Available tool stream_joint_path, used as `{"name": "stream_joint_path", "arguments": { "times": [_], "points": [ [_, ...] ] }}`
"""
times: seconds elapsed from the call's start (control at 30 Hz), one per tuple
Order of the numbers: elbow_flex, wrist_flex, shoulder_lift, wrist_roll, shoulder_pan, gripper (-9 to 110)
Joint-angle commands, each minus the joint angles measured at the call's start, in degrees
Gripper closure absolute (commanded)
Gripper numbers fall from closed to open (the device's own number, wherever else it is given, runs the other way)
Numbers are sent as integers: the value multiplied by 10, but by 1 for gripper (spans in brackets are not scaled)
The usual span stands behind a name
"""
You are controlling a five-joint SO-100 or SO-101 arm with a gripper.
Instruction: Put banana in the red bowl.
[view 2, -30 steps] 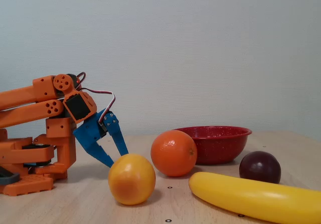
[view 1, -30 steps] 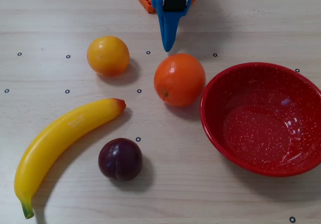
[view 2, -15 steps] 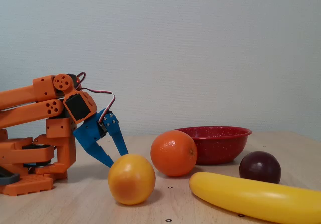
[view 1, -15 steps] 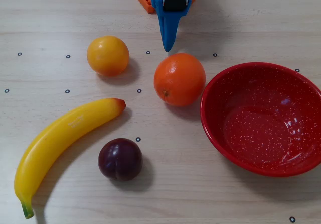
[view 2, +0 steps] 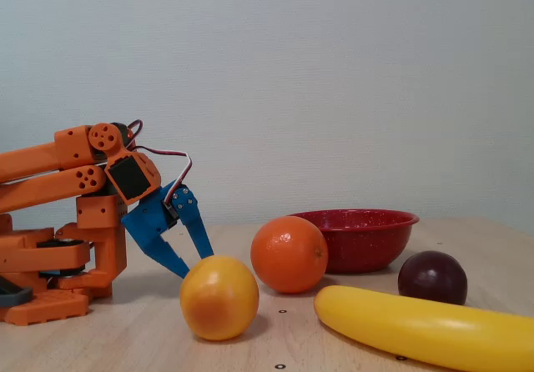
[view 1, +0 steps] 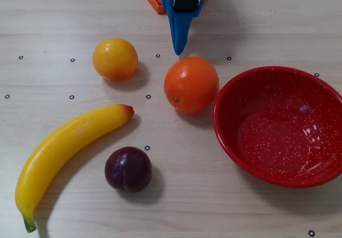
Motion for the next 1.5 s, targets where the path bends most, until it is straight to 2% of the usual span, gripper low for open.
{"name": "stream_joint_path", "arguments": {
  "times": [0.0,0.73,1.1,1.47],
  "points": [
    [-11,38,9,5,-4,101],
    [-24,27,-11,-25,-4,102],
    [-141,6,-124,-77,13,102],
    [-289,4,-260,-147,86,102]
  ]
}}
